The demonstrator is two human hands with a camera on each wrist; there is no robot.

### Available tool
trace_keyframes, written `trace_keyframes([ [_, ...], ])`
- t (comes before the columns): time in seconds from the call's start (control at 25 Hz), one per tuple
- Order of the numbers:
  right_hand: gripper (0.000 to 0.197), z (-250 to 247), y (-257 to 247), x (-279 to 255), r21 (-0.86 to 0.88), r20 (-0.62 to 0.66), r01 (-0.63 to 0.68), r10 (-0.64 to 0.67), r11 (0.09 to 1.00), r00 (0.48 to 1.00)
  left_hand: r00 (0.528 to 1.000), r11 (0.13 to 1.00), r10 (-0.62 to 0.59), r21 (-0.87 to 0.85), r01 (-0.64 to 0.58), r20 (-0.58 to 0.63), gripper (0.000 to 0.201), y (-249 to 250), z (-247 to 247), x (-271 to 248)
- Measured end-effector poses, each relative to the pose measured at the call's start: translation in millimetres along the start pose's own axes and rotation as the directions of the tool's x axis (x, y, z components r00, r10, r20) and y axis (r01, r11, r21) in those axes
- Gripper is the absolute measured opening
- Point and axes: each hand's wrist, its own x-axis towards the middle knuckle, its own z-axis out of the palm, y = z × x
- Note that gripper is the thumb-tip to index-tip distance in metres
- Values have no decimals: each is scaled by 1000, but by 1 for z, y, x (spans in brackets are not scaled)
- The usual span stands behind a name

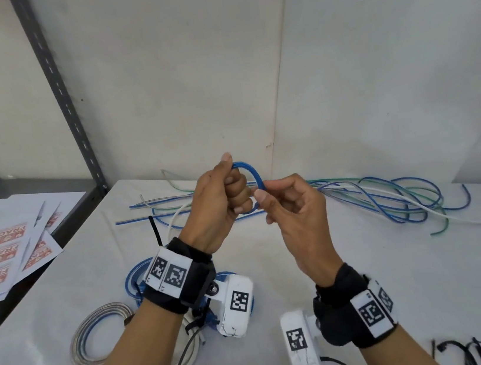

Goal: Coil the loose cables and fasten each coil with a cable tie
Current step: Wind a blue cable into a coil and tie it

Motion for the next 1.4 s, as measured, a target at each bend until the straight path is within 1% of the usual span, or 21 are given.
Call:
trace_keyframes([
  [0.08,6,-4,-5,4,10,-22,32,-31,999,999,1000,998,0,-62,0,1,43,-4,4,0],
  [0.16,5,-14,-11,9,-28,-18,78,-78,997,997,999,997,4,-74,-1,36,48,-5,5,0],
  [0.28,6,-28,-19,14,-120,85,130,-120,984,989,988,1000,-27,-4,27,151,53,3,2,-4],
  [0.36,5,-32,-20,16,-144,126,137,-120,980,985,983,994,-59,98,43,173,54,9,-2,-5],
  [0.44,6,-35,-21,17,-192,185,147,-112,970,976,985,956,-106,288,63,138,53,12,-9,-5],
  [0.52,10,-40,-21,18,-309,305,181,-83,934,949,971,853,-178,516,73,157,49,12,-14,-8],
  [0.56,11,-41,-22,18,-371,366,207,-63,905,929,961,797,-215,600,69,176,48,9,-14,-9],
  [0.6,10,-42,-22,17,-416,412,238,-51,877,910,954,753,-238,655,62,184,47,6,-13,-10],
  [0.64,9,-43,-21,16,-442,438,264,-51,857,898,954,730,-241,681,55,180,46,2,-10,-10],
  [0.68,9,-43,-21,16,-452,438,276,-58,849,897,960,730,-221,682,44,175,45,-2,-8,-10],
  [0.72,10,-43,-22,16,-450,415,270,-68,851,907,968,748,-185,663,24,173,45,-5,-5,-9],
  [0.8,13,-43,-23,17,-422,325,243,-105,874,940,984,797,-88,603,-25,157,45,-7,-4,-7],
  [0.88,9,-44,-23,17,-376,206,196,-124,906,971,994,859,4,509,-58,107,46,-5,-6,-4],
  [0.96,5,-38,-24,15,-278,130,127,-93,952,987,995,919,79,382,-94,54,44,0,-6,-2],
  [1.04,7,-27,-21,8,-166,102,74,-57,983,993,992,962,124,245,-122,9,42,4,-5,-2],
  [1.16,20,-9,-14,-1,-79,29,49,-46,996,999,988,981,148,134,-142,-40,40,4,0,-4],
  [1.28,20,0,-9,-4,-29,-72,75,-77,997,994,987,988,147,62,-143,-66,39,-5,9,-4],
  [1.32,19,-1,-10,-3,-31,-87,81,-83,996,993,989,992,128,31,-126,-71,41,-8,10,-3],
  [1.4,18,-9,-12,3,-75,-73,85,-91,994,993,997,998,51,-18,-52,-54,44,-9,8,-1],
])
